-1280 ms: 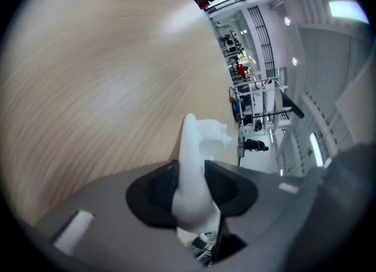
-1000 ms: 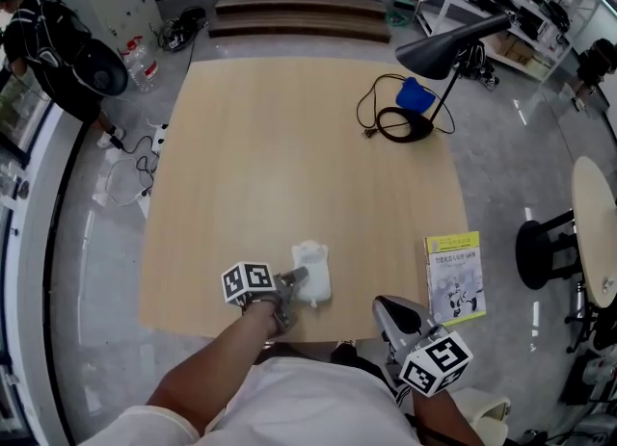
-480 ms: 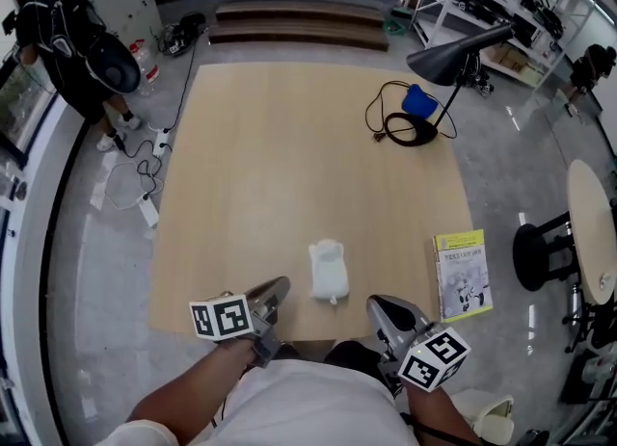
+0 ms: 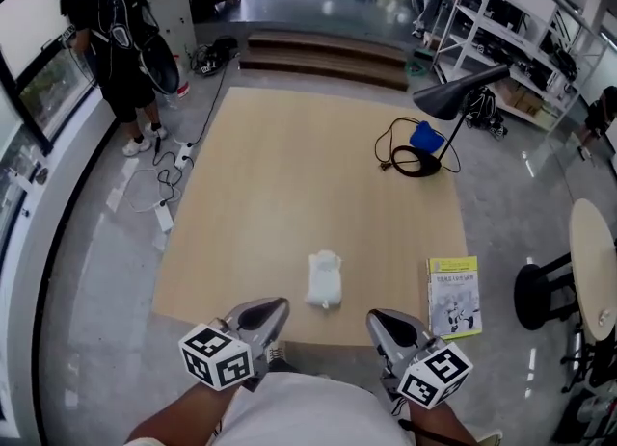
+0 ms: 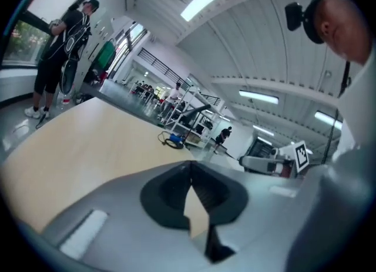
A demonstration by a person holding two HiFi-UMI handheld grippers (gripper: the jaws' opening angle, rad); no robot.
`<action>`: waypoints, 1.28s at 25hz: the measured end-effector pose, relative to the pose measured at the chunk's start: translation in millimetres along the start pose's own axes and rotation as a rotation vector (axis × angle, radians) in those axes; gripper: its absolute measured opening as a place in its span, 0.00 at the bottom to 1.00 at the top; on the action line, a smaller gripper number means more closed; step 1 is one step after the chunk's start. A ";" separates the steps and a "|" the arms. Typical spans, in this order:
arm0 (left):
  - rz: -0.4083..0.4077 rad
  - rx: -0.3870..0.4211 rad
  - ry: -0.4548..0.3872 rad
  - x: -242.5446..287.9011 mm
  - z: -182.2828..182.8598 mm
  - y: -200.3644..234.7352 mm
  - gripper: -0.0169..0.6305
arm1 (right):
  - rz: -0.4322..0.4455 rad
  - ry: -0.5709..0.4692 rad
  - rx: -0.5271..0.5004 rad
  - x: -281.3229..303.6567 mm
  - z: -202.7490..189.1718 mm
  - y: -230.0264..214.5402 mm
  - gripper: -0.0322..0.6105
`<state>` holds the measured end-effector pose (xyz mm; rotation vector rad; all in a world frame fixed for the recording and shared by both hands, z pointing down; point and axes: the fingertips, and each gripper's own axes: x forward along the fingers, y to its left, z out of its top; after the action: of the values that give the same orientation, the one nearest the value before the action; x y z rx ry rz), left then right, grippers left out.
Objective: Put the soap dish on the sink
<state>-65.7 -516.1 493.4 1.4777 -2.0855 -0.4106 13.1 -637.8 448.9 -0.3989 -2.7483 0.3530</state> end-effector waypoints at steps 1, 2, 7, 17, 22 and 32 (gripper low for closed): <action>-0.003 0.028 0.003 0.6 -0.5 -7.5 0.04 | -0.002 -0.008 -0.006 -6.6 1.0 0.0 0.05; -0.004 0.051 0.007 0.3 -1.8 -14.0 0.04 | -0.006 -0.010 -0.009 -12.7 -0.8 -0.4 0.05; 0.010 0.090 0.011 -16.0 -14.3 -31.3 0.04 | -0.031 -0.005 -0.008 -35.7 -21.6 -4.4 0.05; 0.098 0.066 0.043 -38.7 -44.0 -22.6 0.04 | -0.054 0.041 0.043 -58.1 -64.5 -4.7 0.05; 0.092 0.057 0.042 -36.9 -47.5 -28.7 0.04 | -0.056 0.042 0.037 -58.1 -65.7 -5.9 0.05; 0.095 0.070 0.017 -32.7 -36.6 -24.0 0.04 | -0.062 0.050 0.010 -53.1 -57.9 -8.1 0.05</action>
<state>-17.5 -491.6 501.7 1.4098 -2.1658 -0.2907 80.3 -650.9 488.3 -0.3145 -2.7022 0.3354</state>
